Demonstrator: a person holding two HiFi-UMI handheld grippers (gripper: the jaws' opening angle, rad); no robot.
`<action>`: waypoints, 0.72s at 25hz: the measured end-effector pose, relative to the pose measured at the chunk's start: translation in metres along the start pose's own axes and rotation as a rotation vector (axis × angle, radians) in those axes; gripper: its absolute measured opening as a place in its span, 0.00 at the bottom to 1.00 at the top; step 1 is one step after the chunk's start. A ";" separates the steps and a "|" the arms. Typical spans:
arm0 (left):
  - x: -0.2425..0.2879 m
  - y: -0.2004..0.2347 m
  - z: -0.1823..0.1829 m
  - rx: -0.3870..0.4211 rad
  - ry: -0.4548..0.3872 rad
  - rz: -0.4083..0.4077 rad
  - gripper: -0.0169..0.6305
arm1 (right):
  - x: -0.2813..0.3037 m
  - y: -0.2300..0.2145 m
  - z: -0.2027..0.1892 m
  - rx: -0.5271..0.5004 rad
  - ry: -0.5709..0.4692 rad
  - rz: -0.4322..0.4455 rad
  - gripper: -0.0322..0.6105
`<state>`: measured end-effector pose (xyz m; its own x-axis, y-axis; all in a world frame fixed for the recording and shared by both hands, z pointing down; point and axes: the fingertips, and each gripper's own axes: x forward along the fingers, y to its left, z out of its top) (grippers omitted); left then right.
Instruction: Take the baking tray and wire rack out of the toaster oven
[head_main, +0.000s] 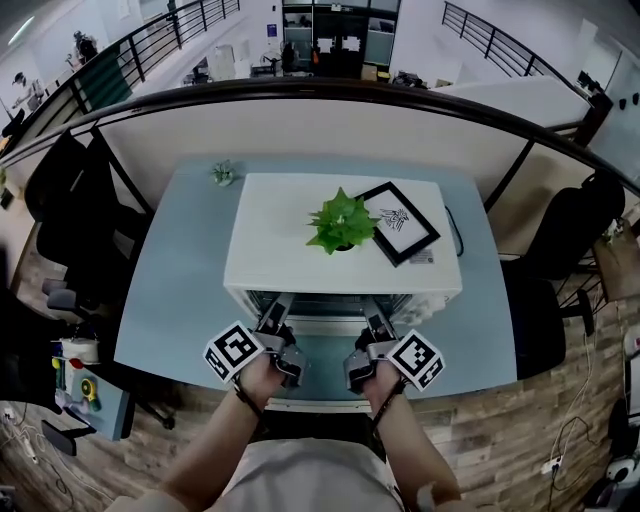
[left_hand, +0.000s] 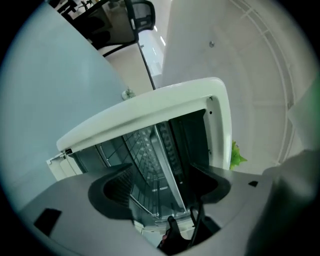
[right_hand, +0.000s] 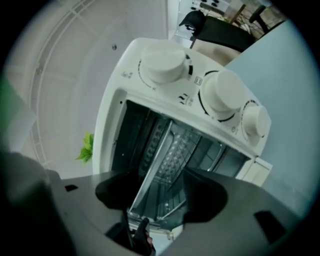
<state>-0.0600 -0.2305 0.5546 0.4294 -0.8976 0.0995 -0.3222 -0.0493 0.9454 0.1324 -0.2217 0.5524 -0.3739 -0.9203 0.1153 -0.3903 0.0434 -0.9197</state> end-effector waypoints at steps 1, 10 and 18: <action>0.002 0.001 0.000 -0.003 -0.004 -0.004 0.57 | 0.001 0.000 0.003 0.008 -0.021 0.009 0.48; 0.028 0.011 0.011 -0.117 -0.101 -0.069 0.44 | 0.025 -0.003 0.029 0.203 -0.117 0.087 0.40; 0.035 0.005 0.023 -0.135 -0.160 -0.120 0.26 | 0.037 -0.012 0.040 0.256 -0.135 0.096 0.22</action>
<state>-0.0655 -0.2723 0.5558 0.3150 -0.9474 -0.0560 -0.1568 -0.1102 0.9815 0.1574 -0.2722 0.5527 -0.2768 -0.9608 -0.0123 -0.1277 0.0494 -0.9906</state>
